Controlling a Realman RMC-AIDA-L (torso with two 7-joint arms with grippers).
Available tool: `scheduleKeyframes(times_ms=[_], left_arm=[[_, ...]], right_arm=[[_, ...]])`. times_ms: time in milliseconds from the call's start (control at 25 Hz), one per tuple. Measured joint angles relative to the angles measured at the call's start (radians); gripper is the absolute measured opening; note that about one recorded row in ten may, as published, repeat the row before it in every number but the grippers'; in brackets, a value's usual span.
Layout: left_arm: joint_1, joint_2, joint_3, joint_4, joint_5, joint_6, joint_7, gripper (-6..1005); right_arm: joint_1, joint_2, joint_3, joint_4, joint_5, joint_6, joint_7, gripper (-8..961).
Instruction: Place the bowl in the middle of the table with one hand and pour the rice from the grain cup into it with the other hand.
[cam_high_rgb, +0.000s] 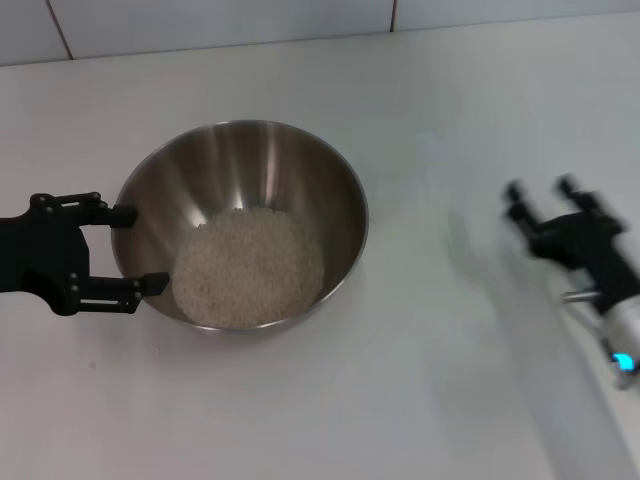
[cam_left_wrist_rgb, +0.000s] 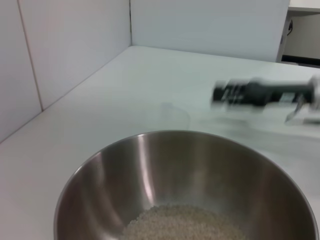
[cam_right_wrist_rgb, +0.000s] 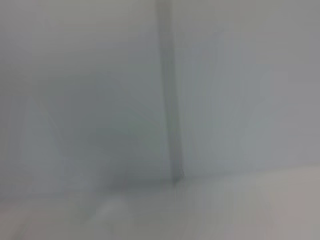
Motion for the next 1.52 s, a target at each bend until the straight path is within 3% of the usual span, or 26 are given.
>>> scheduleKeyframes(times_ms=[40, 80, 200, 240, 280, 360, 400, 440, 480, 520, 600, 640, 680, 720, 760, 800, 840, 880, 1000, 1040, 1080, 1120, 1240, 1520], left_arm=[[0.003, 0.000, -0.002, 0.000, 0.000, -0.001, 0.002, 852], [0.003, 0.000, -0.002, 0.000, 0.000, -0.001, 0.002, 852], [0.004, 0.000, -0.005, 0.001, 0.000, -0.002, 0.005, 852], [0.004, 0.000, -0.005, 0.001, 0.000, -0.002, 0.007, 852], [0.004, 0.000, -0.006, 0.000, 0.000, -0.002, 0.008, 852], [0.003, 0.000, -0.006, -0.002, 0.000, -0.004, 0.009, 852], [0.003, 0.000, -0.005, -0.004, 0.000, -0.008, 0.009, 852], [0.002, 0.000, -0.003, -0.007, 0.000, -0.011, 0.009, 852], [0.002, 0.000, -0.003, -0.007, 0.000, -0.011, 0.009, 852], [0.002, 0.000, -0.003, -0.010, 0.000, -0.013, 0.009, 852], [-0.002, 0.000, -0.004, -0.016, 0.000, -0.013, 0.010, 852], [-0.005, 0.000, -0.005, -0.017, 0.000, -0.013, 0.010, 852], [-0.005, 0.000, -0.005, -0.017, 0.000, -0.013, 0.010, 852], [-0.006, 0.000, -0.006, -0.017, 0.000, -0.013, 0.010, 852], [-0.007, 0.000, -0.006, -0.017, 0.000, -0.013, 0.010, 852], [-0.007, 0.000, -0.006, -0.017, -0.001, -0.013, 0.010, 852], [-0.007, 0.000, -0.006, -0.017, -0.002, -0.013, 0.010, 852], [-0.006, 0.000, -0.007, -0.017, -0.002, -0.013, 0.010, 852], [-0.001, -0.001, -0.009, -0.009, 0.002, -0.013, 0.006, 852], [-0.001, 0.000, -0.009, -0.007, 0.002, -0.011, 0.003, 852], [-0.001, 0.000, -0.009, -0.007, 0.002, -0.011, 0.003, 852], [-0.001, 0.000, -0.010, -0.006, 0.002, -0.009, 0.002, 852], [-0.005, 0.000, -0.015, -0.004, 0.005, -0.004, 0.000, 852], [-0.011, 0.001, -0.012, -0.002, 0.008, -0.004, -0.001, 852]], right_arm=[[-0.046, -0.002, 0.036, -0.045, 0.000, -0.191, 0.052, 603], [-0.046, -0.002, 0.036, -0.045, 0.000, -0.191, 0.052, 635], [-0.038, -0.026, 0.052, -0.154, -0.002, -0.470, 0.230, 729], [0.016, -0.054, 0.038, -0.244, -0.013, -0.582, 0.389, 761], [0.016, -0.054, 0.038, -0.244, -0.013, -0.582, 0.389, 773], [0.102, -0.087, -0.003, -0.362, -0.046, -0.660, 0.564, 798], [0.155, -0.100, -0.047, -0.435, -0.075, -0.690, 0.631, 811], [0.255, -0.118, -0.161, -0.570, -0.137, -0.738, 0.719, 823], [0.309, -0.120, -0.246, -0.647, -0.165, -0.750, 0.761, 823], [0.309, -0.120, -0.246, -0.647, -0.165, -0.750, 0.761, 822], [0.394, -0.101, -0.429, -0.790, -0.195, -0.753, 0.856, 822], [0.448, -0.048, -0.621, -0.974, -0.202, -0.740, 0.948, 822], [0.456, -0.024, -0.709, -1.060, -0.197, -0.734, 0.977, 821], [0.456, -0.024, -0.709, -1.060, -0.197, -0.734, 0.977, 821], [0.461, 0.000, -0.802, -1.142, -0.187, -0.727, 1.010, 821], [0.460, 0.009, -0.893, -1.203, -0.159, -0.718, 1.051, 821], [0.456, 0.007, -1.040, -1.259, -0.101, -0.701, 1.137, 820], [0.456, 0.007, -1.040, -1.259, -0.101, -0.701, 1.137, 820], [0.436, 0.011, -1.215, -1.342, -0.071, -0.636, 1.251, 819], [0.419, 0.013, -1.317, -1.377, -0.056, -0.588, 1.304, 819], [0.419, 0.013, -1.317, -1.377, -0.056, -0.588, 1.304, 819], [0.404, 0.012, -1.383, -1.398, -0.034, -0.556, 1.337, 819], [0.379, 0.012, -1.451, -1.432, -0.012, -0.521, 1.359, 818], [0.369, 0.012, -1.469, -1.441, -0.005, -0.507, 1.371, 818]])
